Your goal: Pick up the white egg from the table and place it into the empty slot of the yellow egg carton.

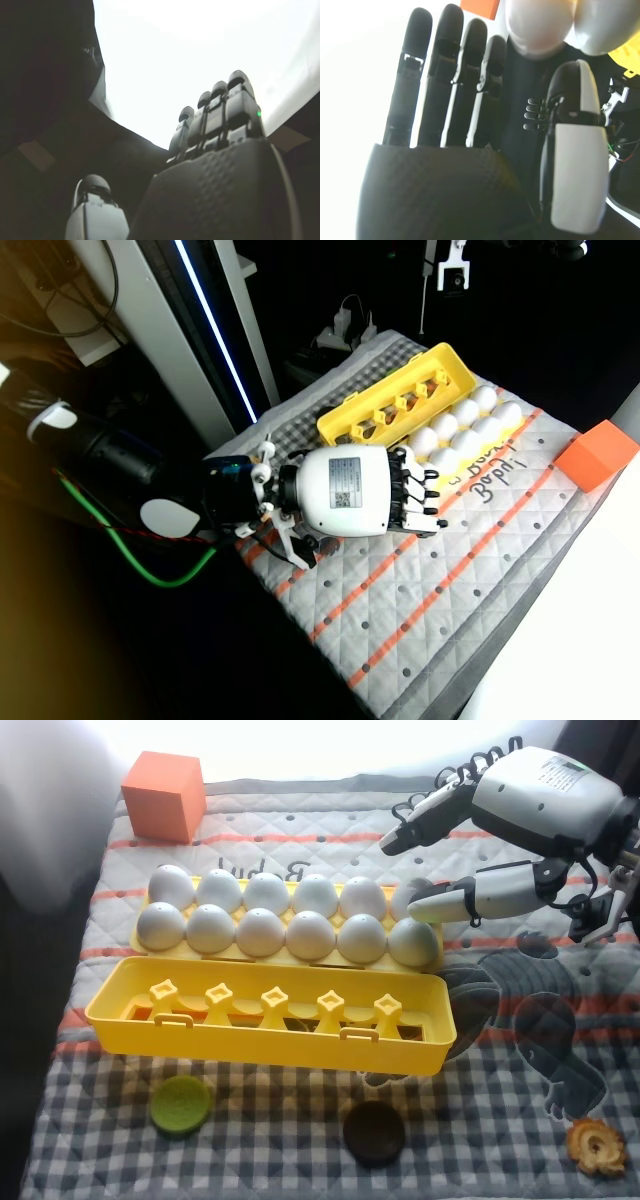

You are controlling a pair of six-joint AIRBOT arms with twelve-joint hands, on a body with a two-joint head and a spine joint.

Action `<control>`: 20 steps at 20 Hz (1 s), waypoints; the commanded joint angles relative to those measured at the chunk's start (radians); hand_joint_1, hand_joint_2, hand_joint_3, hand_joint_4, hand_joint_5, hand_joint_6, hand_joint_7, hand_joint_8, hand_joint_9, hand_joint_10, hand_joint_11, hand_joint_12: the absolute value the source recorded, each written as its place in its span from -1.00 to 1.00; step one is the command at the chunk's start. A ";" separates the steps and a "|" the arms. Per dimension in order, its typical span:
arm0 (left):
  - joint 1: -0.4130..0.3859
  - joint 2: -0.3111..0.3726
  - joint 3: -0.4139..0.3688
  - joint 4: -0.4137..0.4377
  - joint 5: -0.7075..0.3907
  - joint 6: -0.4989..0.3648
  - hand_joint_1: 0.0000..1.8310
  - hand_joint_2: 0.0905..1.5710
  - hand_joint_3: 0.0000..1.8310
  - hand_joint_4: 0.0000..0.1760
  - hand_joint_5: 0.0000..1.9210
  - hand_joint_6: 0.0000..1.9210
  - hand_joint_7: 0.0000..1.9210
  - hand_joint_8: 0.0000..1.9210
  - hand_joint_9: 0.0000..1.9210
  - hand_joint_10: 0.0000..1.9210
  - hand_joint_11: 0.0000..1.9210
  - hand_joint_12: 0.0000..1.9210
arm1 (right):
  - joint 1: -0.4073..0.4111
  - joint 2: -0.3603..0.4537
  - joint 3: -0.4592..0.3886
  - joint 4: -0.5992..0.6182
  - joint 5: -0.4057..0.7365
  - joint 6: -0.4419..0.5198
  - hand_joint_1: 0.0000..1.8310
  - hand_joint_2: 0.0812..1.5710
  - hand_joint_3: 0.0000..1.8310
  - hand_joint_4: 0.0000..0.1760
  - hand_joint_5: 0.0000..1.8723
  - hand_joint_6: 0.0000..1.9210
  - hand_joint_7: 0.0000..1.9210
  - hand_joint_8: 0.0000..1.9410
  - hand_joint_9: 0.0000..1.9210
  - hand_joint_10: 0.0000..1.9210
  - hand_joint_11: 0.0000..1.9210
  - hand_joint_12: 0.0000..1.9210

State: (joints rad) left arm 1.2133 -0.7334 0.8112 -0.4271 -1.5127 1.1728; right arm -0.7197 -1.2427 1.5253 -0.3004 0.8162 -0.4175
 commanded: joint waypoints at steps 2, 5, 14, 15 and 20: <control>-0.006 0.005 0.001 0.008 -0.128 -0.010 -1.00 -0.12 -1.00 0.14 -1.00 -1.00 -1.00 -1.00 -1.00 -1.00 -1.00 -1.00 | 0.018 -0.004 0.003 0.032 0.109 0.009 -0.18 0.22 -1.00 -1.00 -0.11 -1.00 -0.07 -0.99 0.08 -0.99 -0.22 -0.01; -0.005 0.005 0.001 0.008 -0.127 -0.010 -1.00 -0.13 -1.00 0.07 -1.00 -1.00 -1.00 -1.00 -1.00 -1.00 -1.00 -1.00 | 0.018 -0.002 0.003 0.024 0.109 0.009 -0.22 0.19 -1.00 -1.00 -0.16 -1.00 -0.06 -1.00 0.08 -1.00 -0.28 0.14; 0.000 0.009 -0.001 0.006 -0.128 -0.014 -1.00 -0.13 -1.00 0.08 -1.00 -1.00 -1.00 -1.00 -1.00 -1.00 -1.00 -1.00 | 0.014 0.027 -0.023 0.024 0.108 0.009 -0.20 0.32 -1.00 -0.18 -0.60 -1.00 -0.62 -1.00 -0.63 -1.00 -0.91 -0.40; 0.000 0.011 -0.001 0.006 -0.128 -0.014 -1.00 -0.12 -1.00 0.08 -1.00 -1.00 -1.00 -1.00 -1.00 -1.00 -1.00 -1.00 | 0.005 0.041 -0.032 0.024 0.108 0.009 -0.34 0.34 -1.00 -0.10 -0.65 -1.00 -0.67 -1.00 -0.72 -1.00 -0.97 -0.45; 0.005 0.015 -0.004 0.005 -0.128 -0.014 -1.00 -0.12 -1.00 0.11 -1.00 -1.00 -1.00 -1.00 -1.00 -1.00 -1.00 -1.00 | -0.032 0.091 -0.062 0.029 0.108 0.006 -0.73 0.31 -1.00 0.49 -0.76 -1.00 -0.82 -1.00 -0.91 -1.00 -1.00 -0.77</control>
State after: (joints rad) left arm 1.2243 -0.7246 0.8085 -0.4309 -1.5169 1.1675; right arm -0.7639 -1.1450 1.4631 -0.3061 0.8059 -0.4187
